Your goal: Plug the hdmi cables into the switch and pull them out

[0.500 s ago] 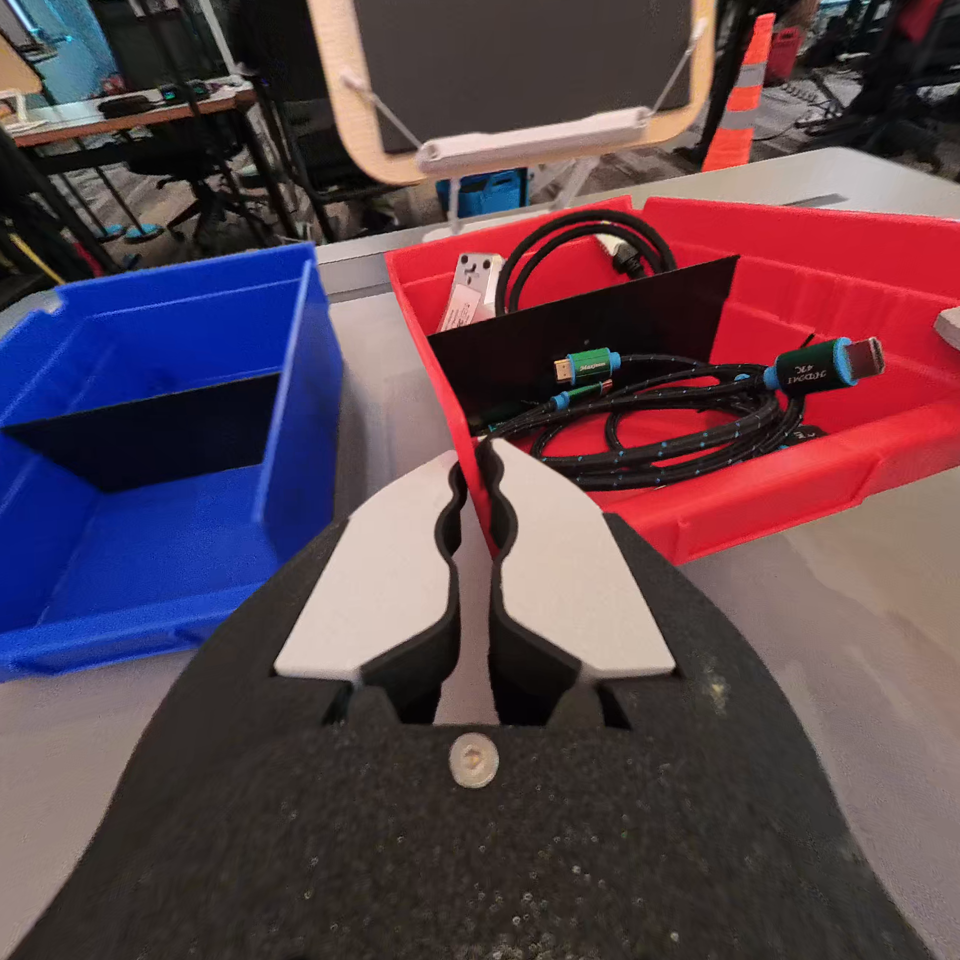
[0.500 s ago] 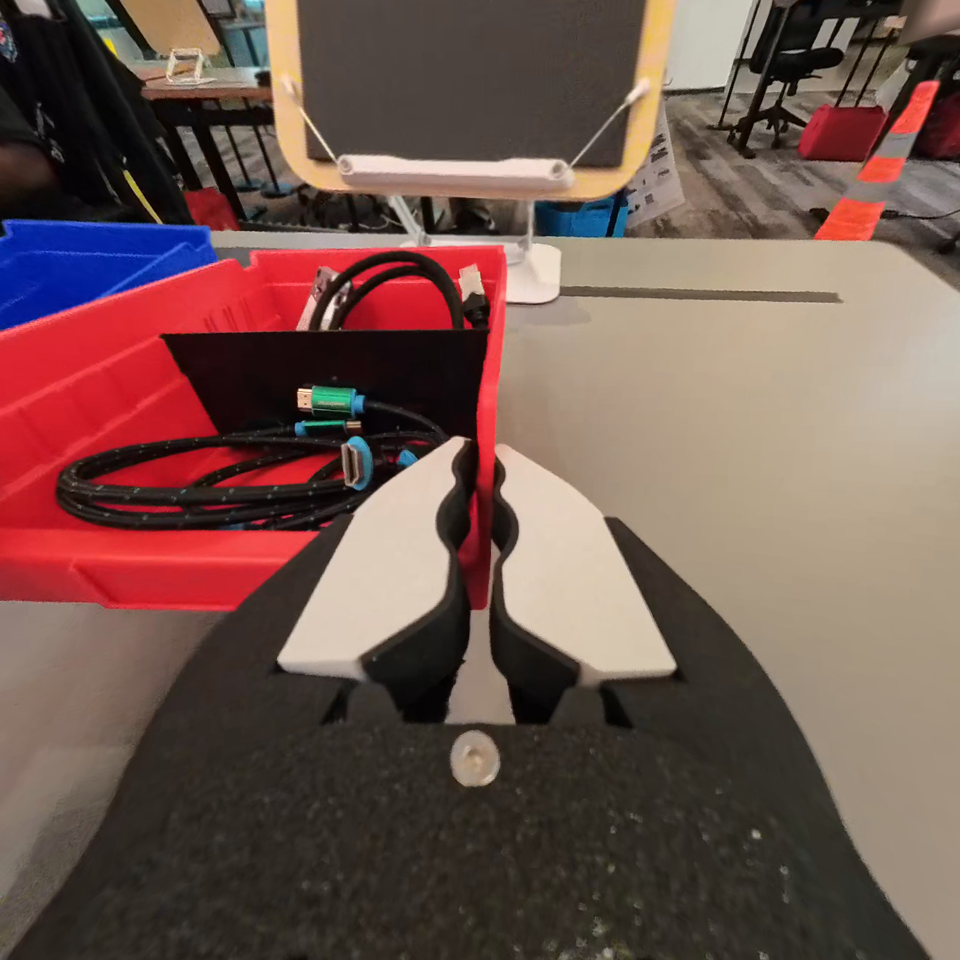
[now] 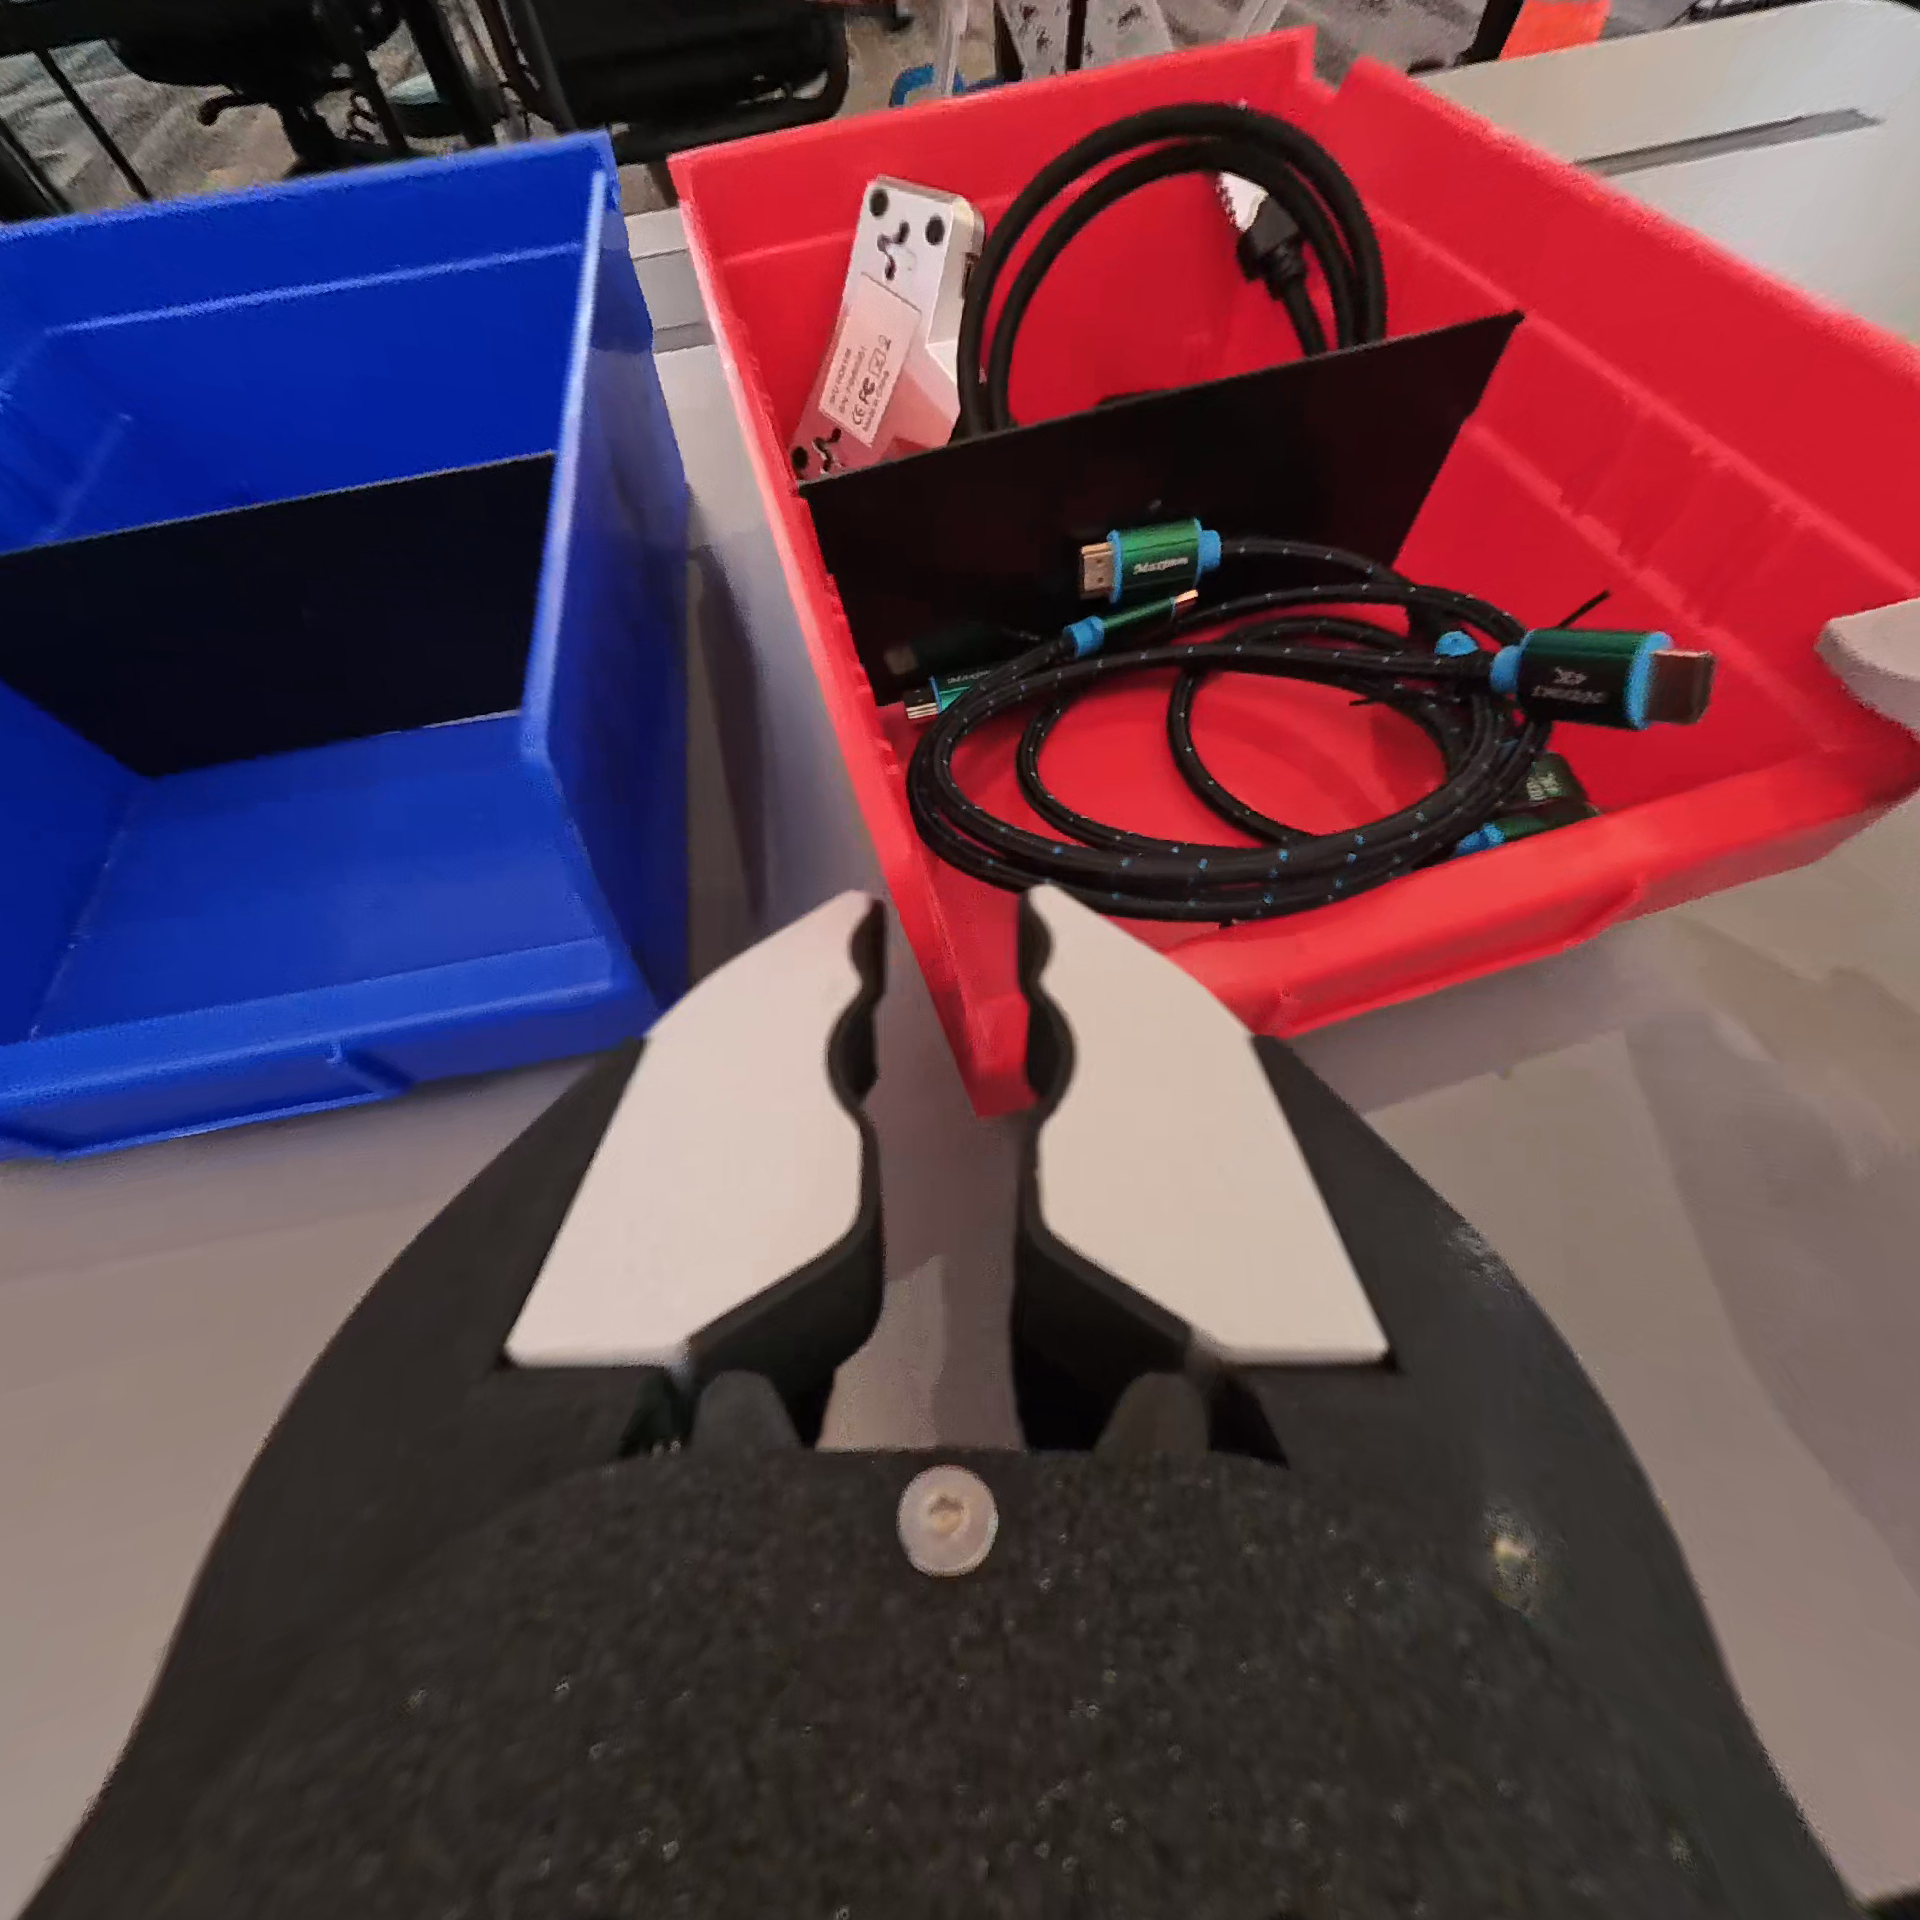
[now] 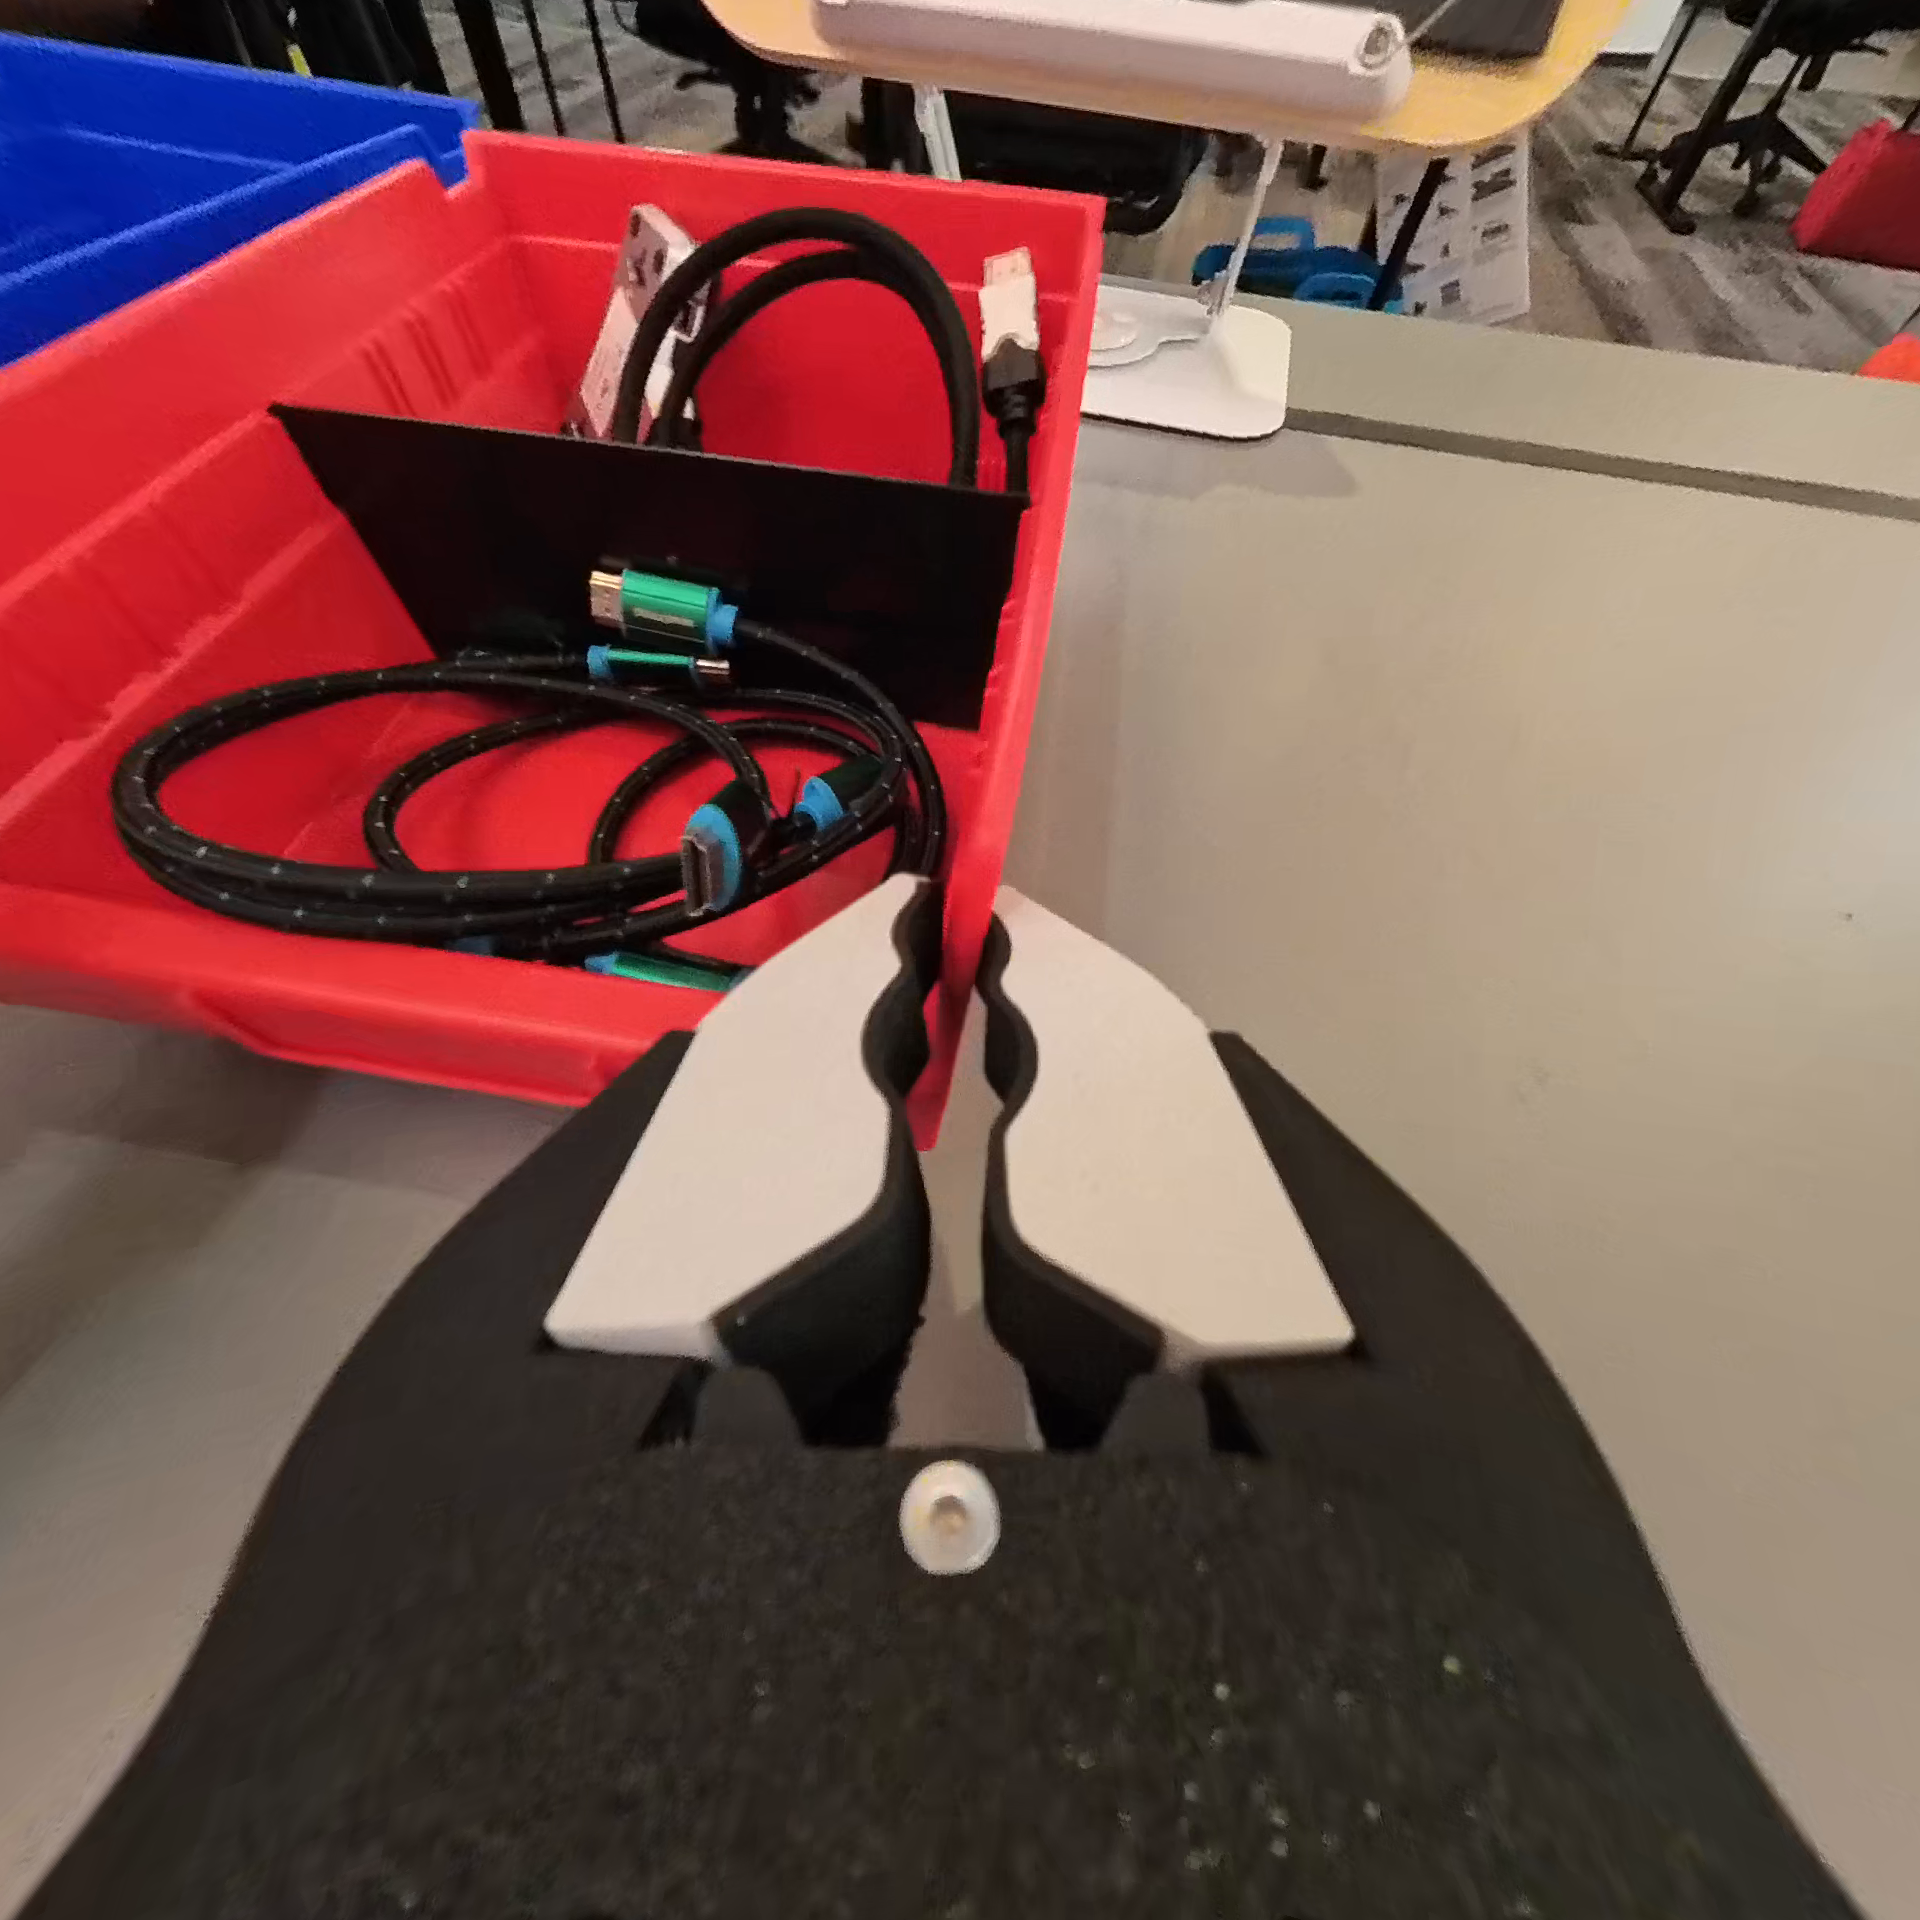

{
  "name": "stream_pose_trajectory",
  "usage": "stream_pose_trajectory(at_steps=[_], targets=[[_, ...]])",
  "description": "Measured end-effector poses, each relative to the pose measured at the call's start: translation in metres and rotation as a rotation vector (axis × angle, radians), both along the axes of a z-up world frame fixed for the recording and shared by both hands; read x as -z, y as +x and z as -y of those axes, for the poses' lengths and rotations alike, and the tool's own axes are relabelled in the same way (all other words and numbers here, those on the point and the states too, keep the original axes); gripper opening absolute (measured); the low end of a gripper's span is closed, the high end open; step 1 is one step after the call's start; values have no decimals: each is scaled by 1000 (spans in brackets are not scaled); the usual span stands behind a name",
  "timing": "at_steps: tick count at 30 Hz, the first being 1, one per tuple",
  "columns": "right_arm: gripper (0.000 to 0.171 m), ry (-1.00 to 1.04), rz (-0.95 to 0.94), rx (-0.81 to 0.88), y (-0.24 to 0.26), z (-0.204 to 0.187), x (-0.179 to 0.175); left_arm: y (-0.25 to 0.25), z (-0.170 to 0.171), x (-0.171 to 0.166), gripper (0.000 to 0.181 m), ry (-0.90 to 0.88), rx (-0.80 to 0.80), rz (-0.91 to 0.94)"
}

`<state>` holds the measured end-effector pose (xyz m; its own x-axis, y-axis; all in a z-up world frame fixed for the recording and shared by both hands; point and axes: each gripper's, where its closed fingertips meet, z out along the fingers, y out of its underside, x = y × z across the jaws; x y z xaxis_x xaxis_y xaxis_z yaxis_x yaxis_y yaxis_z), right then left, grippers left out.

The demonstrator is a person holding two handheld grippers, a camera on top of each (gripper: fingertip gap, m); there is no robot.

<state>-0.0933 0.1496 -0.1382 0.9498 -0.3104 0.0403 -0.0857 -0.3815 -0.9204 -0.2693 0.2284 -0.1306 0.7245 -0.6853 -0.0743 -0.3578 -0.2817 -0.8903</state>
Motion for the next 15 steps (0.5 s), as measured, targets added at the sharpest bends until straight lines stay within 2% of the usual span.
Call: stream_pose_trajectory(at_steps=[4, 7, 11, 15], targets=[[18, 15, 45, -90, -2, 18, -10, -34, 6, -24, 48, 69, -11, 78], [20, 84, 4, -174, -12, 41, -22, -86, -7, -30, 52, 89, -90, 91], [25, 196, -64, -365, -53, 62, -32, -161, -61, -24, 71, 48, -197, 71], [25, 182, -98, -503, -99, 60, -26, -202, -125, -7, 74, -72, -301, 69]])
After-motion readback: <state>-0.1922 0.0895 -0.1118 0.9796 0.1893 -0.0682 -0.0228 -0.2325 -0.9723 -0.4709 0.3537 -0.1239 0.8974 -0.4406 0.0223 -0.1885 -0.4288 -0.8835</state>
